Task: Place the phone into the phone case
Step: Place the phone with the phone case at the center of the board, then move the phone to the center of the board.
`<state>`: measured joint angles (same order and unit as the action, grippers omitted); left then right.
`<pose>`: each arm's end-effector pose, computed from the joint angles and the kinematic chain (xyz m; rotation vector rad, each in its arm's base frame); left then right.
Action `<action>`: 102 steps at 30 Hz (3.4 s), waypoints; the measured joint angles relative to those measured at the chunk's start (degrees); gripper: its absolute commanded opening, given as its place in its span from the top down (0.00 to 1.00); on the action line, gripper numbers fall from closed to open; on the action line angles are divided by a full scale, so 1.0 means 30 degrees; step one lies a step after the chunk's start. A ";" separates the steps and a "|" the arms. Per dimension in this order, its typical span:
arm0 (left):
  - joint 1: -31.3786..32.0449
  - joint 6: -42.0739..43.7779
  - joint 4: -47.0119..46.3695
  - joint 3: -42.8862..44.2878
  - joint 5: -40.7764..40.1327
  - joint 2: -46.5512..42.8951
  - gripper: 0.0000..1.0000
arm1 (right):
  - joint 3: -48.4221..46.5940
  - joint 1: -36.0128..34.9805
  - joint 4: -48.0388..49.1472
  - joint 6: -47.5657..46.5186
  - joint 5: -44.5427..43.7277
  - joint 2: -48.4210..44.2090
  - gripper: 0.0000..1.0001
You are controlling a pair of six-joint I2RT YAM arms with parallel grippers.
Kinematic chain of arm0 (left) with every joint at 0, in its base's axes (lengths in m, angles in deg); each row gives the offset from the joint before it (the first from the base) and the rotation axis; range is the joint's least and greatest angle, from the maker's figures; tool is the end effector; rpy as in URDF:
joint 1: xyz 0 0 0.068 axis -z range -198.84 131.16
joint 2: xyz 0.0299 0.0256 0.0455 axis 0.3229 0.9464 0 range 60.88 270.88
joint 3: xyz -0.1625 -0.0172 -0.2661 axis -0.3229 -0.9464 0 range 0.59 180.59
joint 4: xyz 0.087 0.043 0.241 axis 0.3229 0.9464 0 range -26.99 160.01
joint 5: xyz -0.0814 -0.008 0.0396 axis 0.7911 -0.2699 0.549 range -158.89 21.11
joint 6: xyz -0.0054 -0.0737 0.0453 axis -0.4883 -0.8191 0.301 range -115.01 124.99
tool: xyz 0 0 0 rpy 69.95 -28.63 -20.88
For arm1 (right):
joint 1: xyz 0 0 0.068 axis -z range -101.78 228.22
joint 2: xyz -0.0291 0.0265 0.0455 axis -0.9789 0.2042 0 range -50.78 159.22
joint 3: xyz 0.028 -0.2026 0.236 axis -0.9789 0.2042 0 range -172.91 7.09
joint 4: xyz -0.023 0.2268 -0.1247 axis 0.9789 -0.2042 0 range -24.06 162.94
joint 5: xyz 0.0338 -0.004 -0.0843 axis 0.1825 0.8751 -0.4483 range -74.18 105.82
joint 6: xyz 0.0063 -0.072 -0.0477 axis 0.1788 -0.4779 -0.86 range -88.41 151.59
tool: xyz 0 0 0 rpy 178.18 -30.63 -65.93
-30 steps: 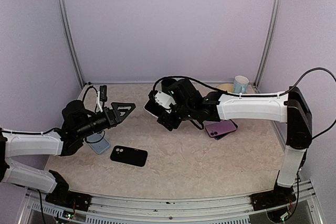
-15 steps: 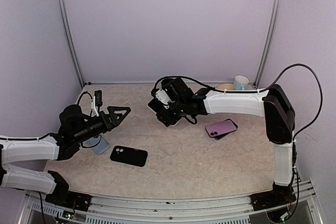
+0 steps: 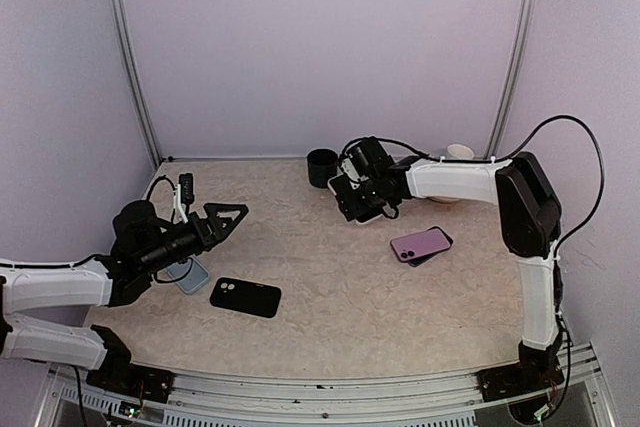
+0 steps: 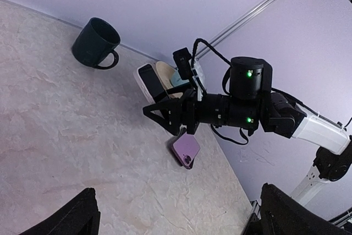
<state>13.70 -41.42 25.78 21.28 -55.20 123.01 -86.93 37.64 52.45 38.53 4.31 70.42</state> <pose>0.1991 -0.1485 0.2559 -0.0177 1.7965 -1.2201 0.4063 0.3279 0.2061 -0.6009 2.3095 0.1521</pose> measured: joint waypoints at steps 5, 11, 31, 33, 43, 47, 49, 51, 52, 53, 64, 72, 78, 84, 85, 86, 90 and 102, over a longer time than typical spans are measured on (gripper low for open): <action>0.0000 -0.0153 -0.0007 -0.0036 0.0000 0.0255 0.01 | -0.0539 0.0415 -0.0379 0.1231 -0.1268 0.0831 0.44; 0.0000 -0.0299 -0.0022 -0.0233 -0.0007 0.0277 0.01 | -0.0561 0.0794 -0.0379 0.3366 -0.1967 0.1333 0.45; 0.0000 -0.0459 -0.0022 -0.0386 -0.0073 0.0270 0.01 | -0.1909 0.2441 -0.0896 0.7453 -0.3971 0.3585 0.35; 0.0000 -0.0466 -0.0022 -0.0386 -0.0080 0.0277 0.01 | -0.2193 0.2463 -0.0947 0.7548 -0.3971 0.3723 0.33; 0.0000 -0.0532 -0.0022 -0.0386 -0.0109 0.0401 0.01 | -0.2244 0.2616 -0.1086 0.7774 -0.3745 0.4007 0.24; 0.0000 -0.0583 -0.0022 -0.0386 -0.0175 0.0401 0.01 | -0.2244 0.2637 -0.1093 0.7876 -0.3585 0.4007 0.19; 0.0000 -0.0583 -0.0022 -0.0386 -0.0211 0.0401 0.01 | -0.2244 0.2659 -0.1086 0.7934 -0.3490 0.4007 0.17; 0.0000 -0.0590 -0.0022 -0.0386 -0.0219 0.0401 0.01 | -0.2244 0.2688 -0.1086 0.7963 -0.3417 0.4007 0.16; 0.0000 -0.0590 -0.0022 -0.0386 -0.0219 0.0401 0.01 | -0.2244 0.2696 -0.1086 0.7992 -0.3388 0.4007 0.15; 0.0000 -0.0590 -0.0022 -0.0386 -0.0226 0.0401 0.01 | -0.2244 0.2703 -0.1093 0.8007 -0.3381 0.4007 0.14; 0.0000 -0.0707 -0.0117 -0.0386 -0.0240 0.0408 0.01 | -0.2244 0.2710 -0.1086 0.8051 -0.3373 0.4007 0.08; 0.0000 -0.0736 -0.0306 -0.0532 -0.0306 0.0408 0.01 | -0.2244 0.2710 -0.1078 0.7912 -0.3395 0.3993 0.00; 0.0000 -0.0612 -0.0299 -0.0532 -0.0364 0.0401 0.01 | -0.1297 0.2710 -0.0845 0.6878 -0.3060 0.2732 0.00; 0.0095 -0.0255 -0.0306 -0.0517 -0.0357 0.0459 0.01 | 0.1239 0.2710 0.0087 0.5676 -0.2616 -0.0889 0.00; 0.0175 -0.0204 -0.0299 -0.0466 -0.0364 0.0568 0.01 | 0.1712 0.2710 0.0255 0.5530 -0.2572 -0.1508 0.00; 0.0350 -0.0138 -0.0284 -0.0306 -0.0372 0.0816 0.01 | 0.2244 0.2710 0.0437 0.5384 -0.2506 -0.2157 0.00; 0.1297 0.0219 -0.0255 0.0750 -0.0364 0.2157 0.01 | 0.4452 0.2732 0.1202 0.5056 -0.2084 -0.4211 0.00; 0.4167 0.1071 -0.0284 0.7315 0.0452 1.0382 0.01 | 1.1504 0.5472 0.2885 0.5472 0.0517 -0.7781 0.00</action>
<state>26.20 -38.21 24.93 43.23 -53.85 154.15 -52.42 54.06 61.10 54.94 5.86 47.08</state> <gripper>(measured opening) 0.989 0.996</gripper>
